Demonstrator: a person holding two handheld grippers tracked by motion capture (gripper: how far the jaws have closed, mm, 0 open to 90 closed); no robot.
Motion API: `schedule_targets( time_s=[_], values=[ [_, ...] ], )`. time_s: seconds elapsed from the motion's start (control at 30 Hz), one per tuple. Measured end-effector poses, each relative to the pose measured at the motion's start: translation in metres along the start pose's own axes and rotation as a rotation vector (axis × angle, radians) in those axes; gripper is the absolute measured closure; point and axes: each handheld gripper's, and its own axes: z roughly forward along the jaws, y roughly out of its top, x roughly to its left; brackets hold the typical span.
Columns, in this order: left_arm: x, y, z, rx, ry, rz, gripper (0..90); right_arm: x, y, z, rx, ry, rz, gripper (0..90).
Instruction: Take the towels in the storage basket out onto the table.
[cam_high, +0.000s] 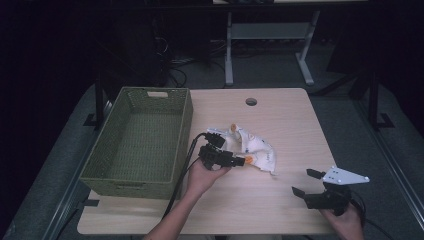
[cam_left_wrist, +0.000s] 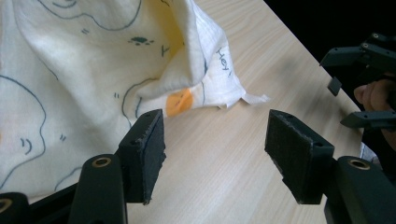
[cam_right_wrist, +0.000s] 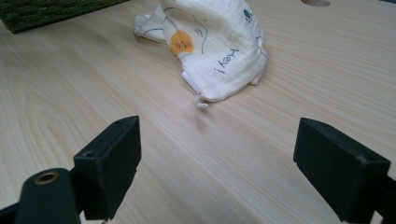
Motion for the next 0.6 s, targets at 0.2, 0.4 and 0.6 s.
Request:
schedule_targets(
  time_s=[0.2,0.4,0.6],
  values=[
    [-0.004,-0.008,-0.002,0.002,-0.002,0.013,37.1,0.000,0.000,0.000,0.003,-0.002,0.003,14.5],
    [-0.005,-0.017,-0.005,0.004,0.000,0.022,36.9,0.000,0.000,-0.001,0.003,-0.003,0.007,14.5],
    [-0.007,-0.027,-0.009,-0.005,-0.010,0.021,35.5,0.000,0.000,-0.001,0.005,-0.004,0.009,14.5]
  ],
)
